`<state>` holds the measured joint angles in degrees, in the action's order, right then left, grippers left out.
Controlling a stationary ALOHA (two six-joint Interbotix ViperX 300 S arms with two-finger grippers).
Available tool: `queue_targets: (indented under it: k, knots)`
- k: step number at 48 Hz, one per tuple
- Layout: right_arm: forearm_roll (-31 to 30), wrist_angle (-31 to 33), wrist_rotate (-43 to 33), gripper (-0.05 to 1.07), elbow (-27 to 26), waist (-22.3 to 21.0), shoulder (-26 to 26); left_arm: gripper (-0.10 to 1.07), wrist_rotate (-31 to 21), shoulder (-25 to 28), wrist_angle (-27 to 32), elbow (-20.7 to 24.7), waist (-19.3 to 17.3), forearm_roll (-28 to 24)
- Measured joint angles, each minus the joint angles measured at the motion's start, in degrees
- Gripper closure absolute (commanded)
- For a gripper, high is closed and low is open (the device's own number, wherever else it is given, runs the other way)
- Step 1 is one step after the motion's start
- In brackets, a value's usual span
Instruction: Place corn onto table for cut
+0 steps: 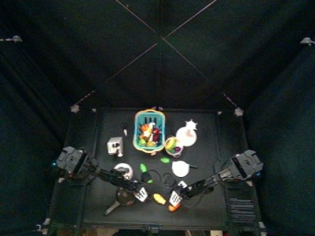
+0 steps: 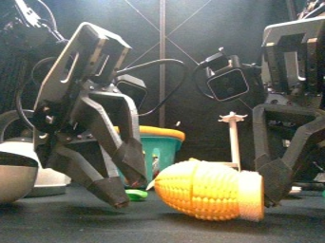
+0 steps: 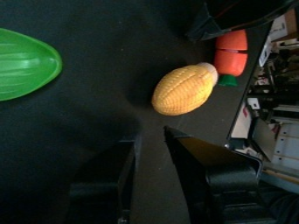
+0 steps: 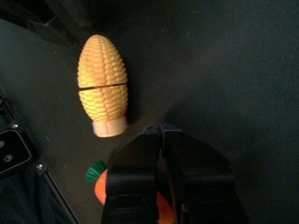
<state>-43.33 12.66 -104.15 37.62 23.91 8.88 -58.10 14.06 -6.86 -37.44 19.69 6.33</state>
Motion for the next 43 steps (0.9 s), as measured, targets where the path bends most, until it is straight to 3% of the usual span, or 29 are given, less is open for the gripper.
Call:
queue_targets:
  k: [43]
  knots:
    - [0.1, 1.4, -0.1, 0.64, -3.5, 0.5, 2.6, 0.26, 0.3, 1.0, 0.2, 1.3, -5.1, 0.0]
